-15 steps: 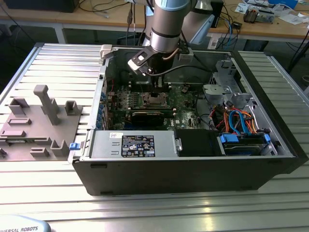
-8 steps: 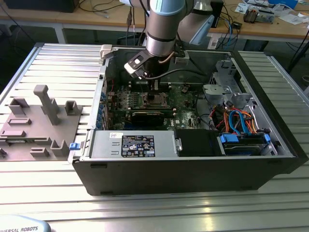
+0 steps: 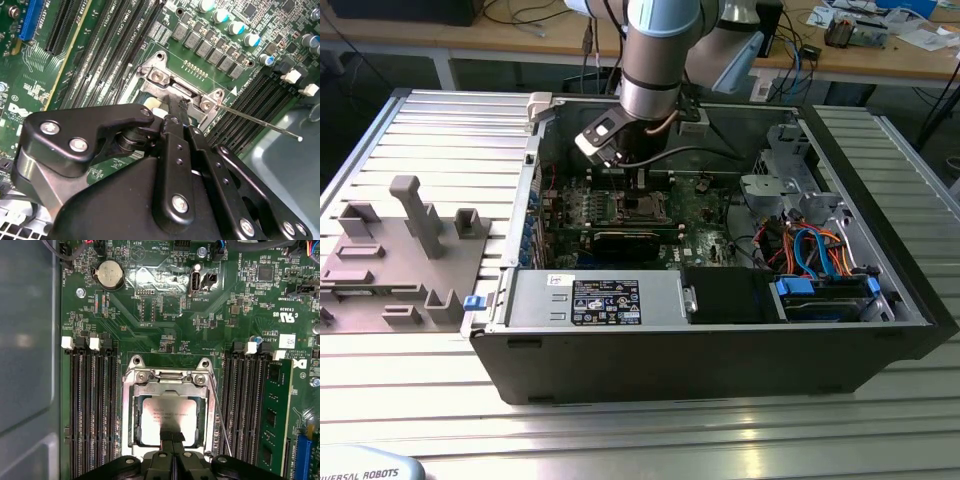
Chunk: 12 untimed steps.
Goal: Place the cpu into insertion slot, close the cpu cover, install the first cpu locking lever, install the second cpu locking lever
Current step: 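Close the cpu cover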
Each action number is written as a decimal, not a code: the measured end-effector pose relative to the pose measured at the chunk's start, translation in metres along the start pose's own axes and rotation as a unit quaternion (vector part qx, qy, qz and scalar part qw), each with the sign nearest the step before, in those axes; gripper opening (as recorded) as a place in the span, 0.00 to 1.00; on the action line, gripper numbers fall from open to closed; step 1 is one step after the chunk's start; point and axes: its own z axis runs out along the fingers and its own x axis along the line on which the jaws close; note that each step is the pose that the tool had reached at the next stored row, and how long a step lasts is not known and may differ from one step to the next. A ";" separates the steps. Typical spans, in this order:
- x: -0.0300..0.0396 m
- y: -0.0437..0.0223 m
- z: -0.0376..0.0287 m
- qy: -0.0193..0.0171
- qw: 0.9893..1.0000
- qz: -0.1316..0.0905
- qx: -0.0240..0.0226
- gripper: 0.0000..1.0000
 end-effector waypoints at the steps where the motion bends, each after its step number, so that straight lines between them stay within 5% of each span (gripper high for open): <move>1: 0.0000 0.0004 0.0005 0.000 1.000 0.000 0.000 0.11; 4: -0.0002 0.0047 0.0005 0.000 1.000 0.000 0.000 0.11; 9: -0.0008 0.0222 -0.0038 0.000 1.000 0.000 0.003 0.11; 12: -0.0010 0.0238 -0.0081 0.000 1.000 0.000 0.004 0.11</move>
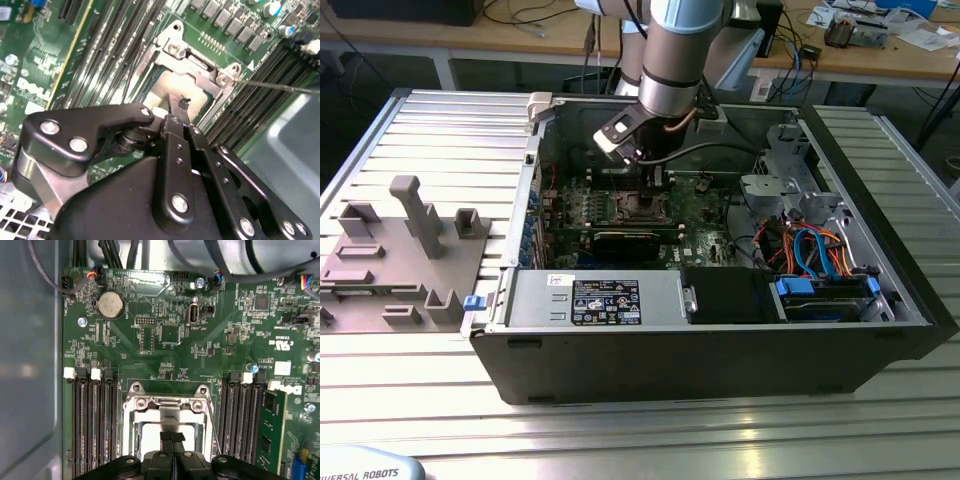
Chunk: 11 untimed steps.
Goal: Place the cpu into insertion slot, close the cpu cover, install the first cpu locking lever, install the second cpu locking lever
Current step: 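Close the cpu cover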
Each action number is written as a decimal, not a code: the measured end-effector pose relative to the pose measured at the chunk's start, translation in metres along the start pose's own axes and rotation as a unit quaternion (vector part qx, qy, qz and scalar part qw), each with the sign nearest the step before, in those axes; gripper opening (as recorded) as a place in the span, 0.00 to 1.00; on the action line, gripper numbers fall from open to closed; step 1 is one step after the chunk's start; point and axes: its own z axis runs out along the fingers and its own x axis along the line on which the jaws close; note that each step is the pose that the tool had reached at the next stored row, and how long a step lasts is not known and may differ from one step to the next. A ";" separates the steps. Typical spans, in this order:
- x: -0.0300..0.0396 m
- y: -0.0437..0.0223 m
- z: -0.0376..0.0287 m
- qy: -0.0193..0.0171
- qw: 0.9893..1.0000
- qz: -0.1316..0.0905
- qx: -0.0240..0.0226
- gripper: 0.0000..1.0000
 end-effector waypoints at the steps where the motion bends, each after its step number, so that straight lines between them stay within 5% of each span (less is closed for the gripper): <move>1: 0.0000 -0.0008 -0.0005 0.001 1.000 0.000 0.000 0.11; 7: 0.0008 -0.0192 0.0025 0.018 1.000 -0.002 -0.001 0.11; 11: 0.0009 -0.0217 0.0039 0.019 1.000 -0.011 -0.001 0.11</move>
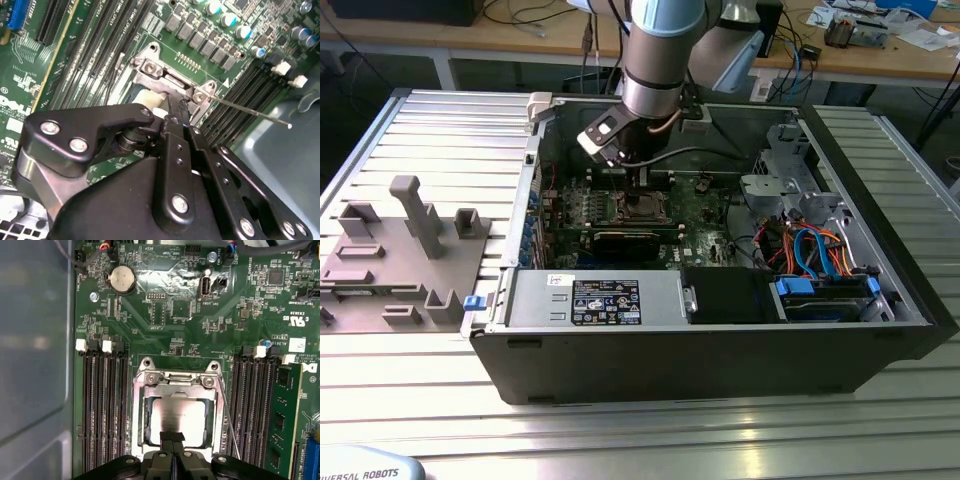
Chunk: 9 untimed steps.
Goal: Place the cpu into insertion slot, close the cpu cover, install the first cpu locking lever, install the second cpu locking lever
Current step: 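Close the cpu cover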
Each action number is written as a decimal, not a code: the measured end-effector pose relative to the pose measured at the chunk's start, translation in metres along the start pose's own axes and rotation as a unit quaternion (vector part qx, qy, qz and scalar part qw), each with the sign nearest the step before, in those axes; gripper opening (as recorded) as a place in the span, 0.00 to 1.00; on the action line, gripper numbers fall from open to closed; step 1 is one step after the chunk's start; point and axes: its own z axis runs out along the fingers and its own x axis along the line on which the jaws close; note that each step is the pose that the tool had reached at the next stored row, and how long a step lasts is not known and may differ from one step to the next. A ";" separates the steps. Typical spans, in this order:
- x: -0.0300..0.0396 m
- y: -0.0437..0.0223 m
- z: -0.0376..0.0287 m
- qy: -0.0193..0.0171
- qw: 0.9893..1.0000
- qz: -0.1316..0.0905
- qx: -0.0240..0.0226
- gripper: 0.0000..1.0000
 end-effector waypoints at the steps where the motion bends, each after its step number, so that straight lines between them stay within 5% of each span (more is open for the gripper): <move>1: 0.0000 -0.0009 0.0003 0.000 1.000 -0.002 0.000 0.11; 9: 0.0004 -0.0082 0.0043 0.000 1.000 -0.002 0.000 0.11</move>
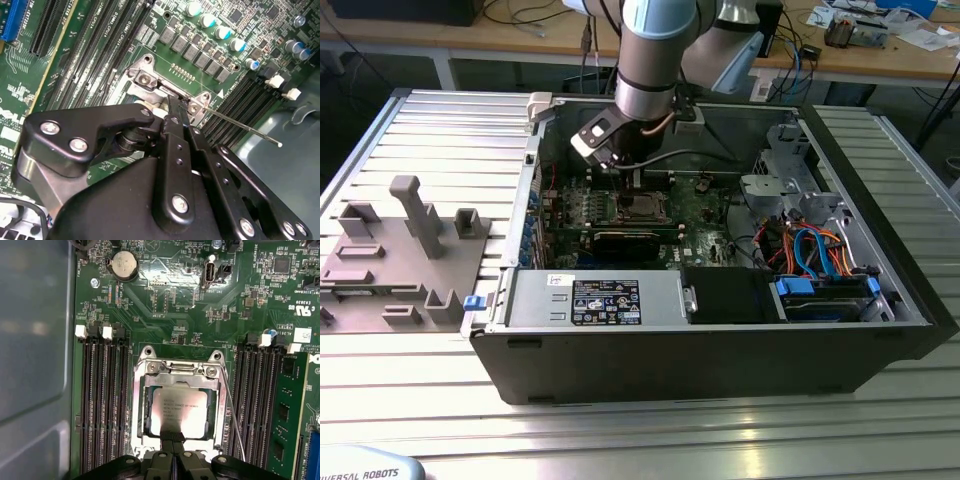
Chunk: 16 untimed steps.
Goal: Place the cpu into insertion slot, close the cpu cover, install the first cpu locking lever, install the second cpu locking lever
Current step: 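Close the cpu cover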
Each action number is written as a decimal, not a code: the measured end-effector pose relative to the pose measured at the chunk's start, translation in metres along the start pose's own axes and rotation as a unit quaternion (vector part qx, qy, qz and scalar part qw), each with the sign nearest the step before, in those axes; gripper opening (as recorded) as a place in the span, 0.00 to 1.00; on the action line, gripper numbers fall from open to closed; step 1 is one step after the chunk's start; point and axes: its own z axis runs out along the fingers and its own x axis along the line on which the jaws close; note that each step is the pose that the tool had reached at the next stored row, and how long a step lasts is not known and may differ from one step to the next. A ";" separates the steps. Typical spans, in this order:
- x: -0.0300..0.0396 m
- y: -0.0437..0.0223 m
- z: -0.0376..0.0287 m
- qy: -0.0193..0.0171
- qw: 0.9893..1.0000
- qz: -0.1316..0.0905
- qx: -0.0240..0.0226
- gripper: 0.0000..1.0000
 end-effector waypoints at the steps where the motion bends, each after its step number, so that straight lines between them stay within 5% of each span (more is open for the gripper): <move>1: 0.0000 0.0000 0.0004 0.000 1.000 0.000 0.000 0.11; 6: 0.0000 0.0002 0.0008 0.000 1.000 0.000 0.000 0.11; 11: -0.0003 0.0075 -0.0085 0.000 1.000 0.000 0.002 0.11; 16: -0.0017 0.0291 -0.0114 0.001 1.000 0.000 0.017 0.11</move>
